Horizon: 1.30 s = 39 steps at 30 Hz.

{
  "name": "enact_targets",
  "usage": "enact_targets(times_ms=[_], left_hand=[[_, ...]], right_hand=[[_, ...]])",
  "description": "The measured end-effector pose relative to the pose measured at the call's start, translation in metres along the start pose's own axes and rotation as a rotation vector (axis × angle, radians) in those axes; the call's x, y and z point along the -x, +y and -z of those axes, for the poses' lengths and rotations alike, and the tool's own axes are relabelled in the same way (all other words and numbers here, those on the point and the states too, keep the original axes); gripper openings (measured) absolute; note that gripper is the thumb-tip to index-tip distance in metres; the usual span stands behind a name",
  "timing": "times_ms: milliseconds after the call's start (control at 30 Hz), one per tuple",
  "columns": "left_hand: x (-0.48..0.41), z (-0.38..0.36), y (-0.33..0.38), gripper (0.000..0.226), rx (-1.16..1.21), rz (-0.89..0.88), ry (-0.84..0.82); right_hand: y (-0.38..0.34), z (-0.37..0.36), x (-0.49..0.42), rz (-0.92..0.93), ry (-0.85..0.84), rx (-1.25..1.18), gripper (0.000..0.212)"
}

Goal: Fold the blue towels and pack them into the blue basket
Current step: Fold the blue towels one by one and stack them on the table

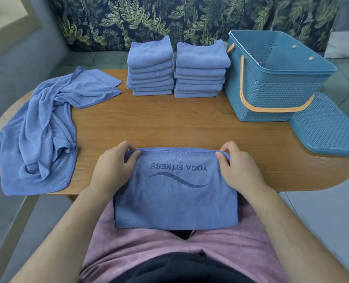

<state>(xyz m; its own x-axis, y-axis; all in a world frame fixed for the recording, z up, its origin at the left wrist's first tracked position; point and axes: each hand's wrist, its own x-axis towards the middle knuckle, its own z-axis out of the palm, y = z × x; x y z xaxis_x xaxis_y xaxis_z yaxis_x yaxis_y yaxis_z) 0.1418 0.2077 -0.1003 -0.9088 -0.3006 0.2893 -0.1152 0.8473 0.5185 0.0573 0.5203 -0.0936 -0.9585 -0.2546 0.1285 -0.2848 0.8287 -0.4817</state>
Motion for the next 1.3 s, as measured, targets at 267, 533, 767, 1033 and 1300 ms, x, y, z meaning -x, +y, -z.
enact_targets(times_ms=[267,533,767,1033,1300], left_hand=[[-0.003,-0.002,-0.011,0.007,0.038,-0.077,-0.075],[-0.006,-0.005,-0.011,0.009,0.033,-0.055,-0.02],[-0.006,-0.014,-0.012,0.016,0.001,-0.042,-0.02],[-0.006,-0.006,-0.006,0.004,0.142,-0.004,0.099],[-0.005,0.007,-0.005,0.013,0.418,0.097,0.066]], right_hand=[[0.0,-0.002,0.004,0.071,0.099,-0.027,0.005],[0.007,-0.002,-0.001,0.107,0.092,-0.041,0.011],[0.011,-0.013,-0.005,0.048,0.052,-0.053,0.015],[0.01,-0.005,-0.002,0.079,0.146,-0.17,0.006],[0.014,0.004,-0.004,-0.059,0.079,-0.468,0.013]])
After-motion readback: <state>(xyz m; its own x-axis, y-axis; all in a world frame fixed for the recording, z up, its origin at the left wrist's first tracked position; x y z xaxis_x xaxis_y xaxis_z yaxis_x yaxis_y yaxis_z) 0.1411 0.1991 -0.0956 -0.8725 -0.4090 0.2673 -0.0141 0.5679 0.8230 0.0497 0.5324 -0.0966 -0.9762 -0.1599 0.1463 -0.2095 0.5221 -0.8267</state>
